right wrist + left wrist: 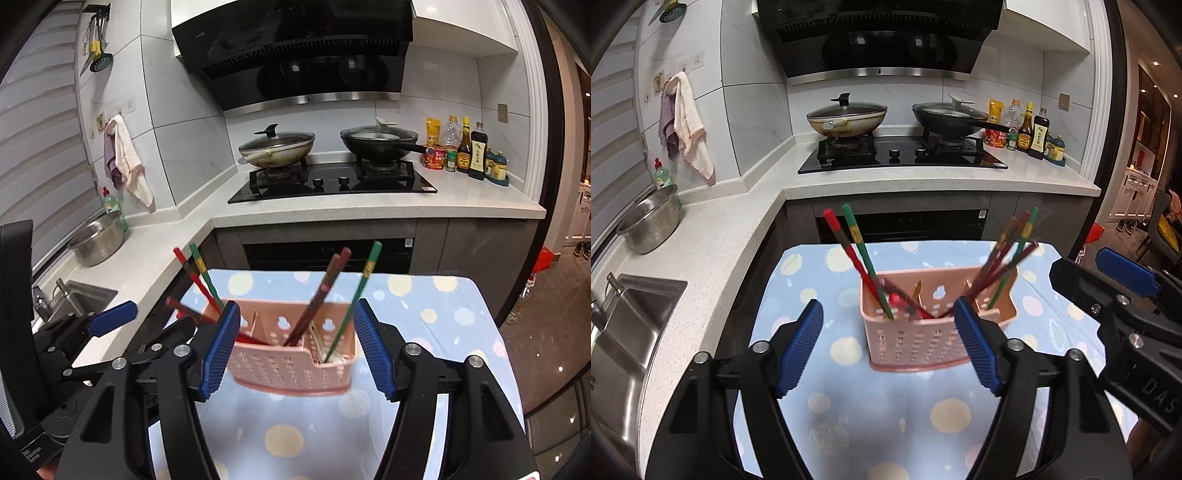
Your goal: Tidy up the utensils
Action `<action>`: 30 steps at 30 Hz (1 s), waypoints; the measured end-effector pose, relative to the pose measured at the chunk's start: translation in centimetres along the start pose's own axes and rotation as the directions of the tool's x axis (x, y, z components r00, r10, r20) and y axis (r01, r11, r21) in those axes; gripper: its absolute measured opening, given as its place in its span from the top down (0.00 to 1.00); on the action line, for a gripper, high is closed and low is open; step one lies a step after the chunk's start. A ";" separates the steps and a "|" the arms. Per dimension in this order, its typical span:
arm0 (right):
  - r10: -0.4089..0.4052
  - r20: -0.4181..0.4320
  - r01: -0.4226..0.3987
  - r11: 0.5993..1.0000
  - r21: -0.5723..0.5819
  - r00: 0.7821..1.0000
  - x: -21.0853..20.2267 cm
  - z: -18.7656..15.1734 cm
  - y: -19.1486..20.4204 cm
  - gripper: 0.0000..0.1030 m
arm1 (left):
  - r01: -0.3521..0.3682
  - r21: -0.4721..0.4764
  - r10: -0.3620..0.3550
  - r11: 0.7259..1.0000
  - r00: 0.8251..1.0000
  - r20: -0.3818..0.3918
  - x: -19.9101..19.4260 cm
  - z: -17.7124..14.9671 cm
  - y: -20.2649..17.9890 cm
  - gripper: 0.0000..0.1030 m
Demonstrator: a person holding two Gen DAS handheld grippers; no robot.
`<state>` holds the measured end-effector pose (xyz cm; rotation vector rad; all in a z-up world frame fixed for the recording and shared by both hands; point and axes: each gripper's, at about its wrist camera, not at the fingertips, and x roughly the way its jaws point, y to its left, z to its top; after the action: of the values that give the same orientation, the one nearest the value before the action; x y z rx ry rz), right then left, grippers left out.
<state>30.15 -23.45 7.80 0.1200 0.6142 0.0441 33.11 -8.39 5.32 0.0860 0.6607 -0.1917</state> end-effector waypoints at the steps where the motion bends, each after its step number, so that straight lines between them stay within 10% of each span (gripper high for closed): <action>1: -0.004 -0.006 0.004 1.000 -0.002 1.000 -0.4 -0.4 -0.1 0.37 | -0.005 0.000 0.005 1.000 1.000 -0.001 -0.5 -0.6 -0.1 0.26; 8: -0.055 -0.029 0.054 0.998 -0.015 0.998 -3.2 -3.6 -0.7 0.32 | -0.021 0.022 0.022 1.000 1.000 -0.016 -2.8 -4.0 -1.3 0.11; 30: -0.174 -0.052 0.173 0.985 -0.022 0.983 -5.5 -9.2 -1.6 0.06 | -0.061 -0.036 0.057 0.997 0.992 -0.113 -3.9 -9.3 -0.1 0.08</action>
<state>20.38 -24.51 3.32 0.0480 0.6760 -0.1164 24.45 -6.61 0.42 0.0783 0.7723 -0.1171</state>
